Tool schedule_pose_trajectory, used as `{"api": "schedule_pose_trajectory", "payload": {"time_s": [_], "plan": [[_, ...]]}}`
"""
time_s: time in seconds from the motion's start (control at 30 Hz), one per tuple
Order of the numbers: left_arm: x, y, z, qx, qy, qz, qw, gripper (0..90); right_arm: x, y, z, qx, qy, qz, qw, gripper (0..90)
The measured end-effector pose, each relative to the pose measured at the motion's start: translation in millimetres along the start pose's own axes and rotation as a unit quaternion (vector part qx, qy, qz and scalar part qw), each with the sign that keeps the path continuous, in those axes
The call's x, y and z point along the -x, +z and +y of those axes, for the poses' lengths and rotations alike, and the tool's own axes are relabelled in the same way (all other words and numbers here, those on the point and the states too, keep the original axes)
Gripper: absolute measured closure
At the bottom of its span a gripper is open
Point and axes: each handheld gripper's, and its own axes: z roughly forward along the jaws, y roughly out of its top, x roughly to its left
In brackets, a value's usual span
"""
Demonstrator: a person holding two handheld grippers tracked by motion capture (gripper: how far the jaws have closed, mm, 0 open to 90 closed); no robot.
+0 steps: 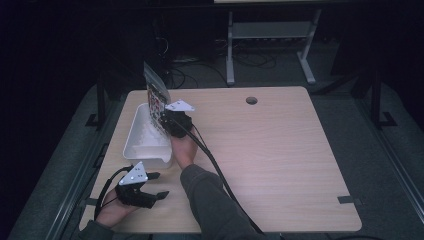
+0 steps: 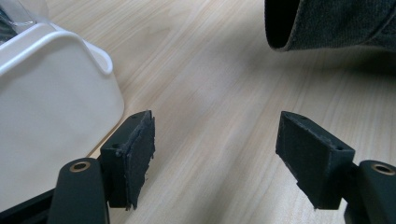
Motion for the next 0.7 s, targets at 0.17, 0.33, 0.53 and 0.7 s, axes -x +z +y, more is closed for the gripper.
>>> {"api": "schedule_pose_trajectory", "payload": {"time_s": [0.17, 0.33, 0.53, 0.7], "plan": [[0.0, 0.1, 0.0, 0.0, 0.0, 0.0, 1.0, 27.4, 5.6, -1.2, 1.2, -0.004, 0.009, 0.003, 0.9999, 60.1], [0.0, 0.5, 0.1, -0.001, 0.0, 0.0, 1.0, 27.3, 8.9, -2.7, 2.3, -0.007, 0.01, 0.011, 0.9999, 55.5], [0.0, 0.9, 0.2, -0.002, 0.0, 0.0, 1.0, 27.3, 13.9, -5.1, 3.2, -0.012, 0.018, 0.031, 0.9993, 47.3], [-0.5, 1.4, 0.9, -0.002, 0.0, 0.0, 1.0, 27.0, 18.4, -8.1, 3.0, -0.019, 0.014, 0.042, 0.9988, 43.8]]}}
